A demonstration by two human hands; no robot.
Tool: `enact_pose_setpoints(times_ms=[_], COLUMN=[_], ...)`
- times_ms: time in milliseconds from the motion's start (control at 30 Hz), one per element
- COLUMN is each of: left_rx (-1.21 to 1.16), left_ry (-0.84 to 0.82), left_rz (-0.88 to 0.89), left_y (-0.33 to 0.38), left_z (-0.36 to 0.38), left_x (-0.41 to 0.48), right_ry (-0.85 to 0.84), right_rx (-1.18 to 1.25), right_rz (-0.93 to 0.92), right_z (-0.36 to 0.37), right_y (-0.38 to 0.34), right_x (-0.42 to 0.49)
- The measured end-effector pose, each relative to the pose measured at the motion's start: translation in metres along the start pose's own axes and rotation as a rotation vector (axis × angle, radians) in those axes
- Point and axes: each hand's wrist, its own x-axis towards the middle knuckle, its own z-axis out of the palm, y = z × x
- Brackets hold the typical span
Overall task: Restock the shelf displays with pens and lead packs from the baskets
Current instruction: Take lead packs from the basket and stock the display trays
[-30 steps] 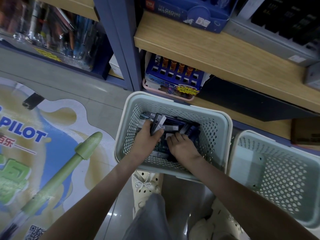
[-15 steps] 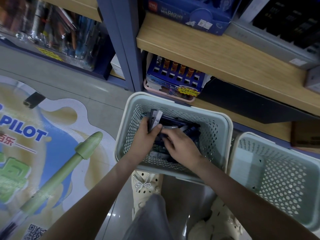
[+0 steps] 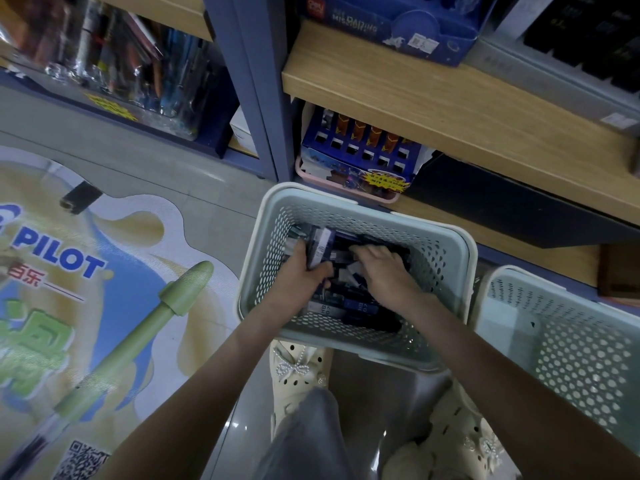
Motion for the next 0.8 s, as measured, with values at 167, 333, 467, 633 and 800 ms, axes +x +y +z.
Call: enact_pose_setpoints(times_ms=[167, 333, 467, 633, 800], left_rx=[-0.025, -0.009, 0.019, 0.029, 0.077], left_ry=[0.079, 0.136, 0.143, 0.148, 0.151], left_rz=[-0.045, -0.086, -0.072, -0.047, -0.005], left_y=[-0.004, -0.003, -0.004, -0.004, -0.004], left_z=[-0.001, 0.001, 0.002, 0.002, 0.003], left_x=[0.004, 0.007, 0.008, 0.007, 0.008], right_ry=[-0.001, 0.027, 0.015, -0.073, -0.192], right_rx=[-0.284, -0.349, -0.41, -0.358, -0.428], right_rz=[-0.016, -0.054, -0.108, -0.156, -0.185], right_z=[0.017, 0.027, 0.028, 0.027, 0.016], right_y=[0.001, -0.008, -0.011, -0.008, -0.003], right_x=[0.0, 0.006, 0.008, -0.002, -0.012])
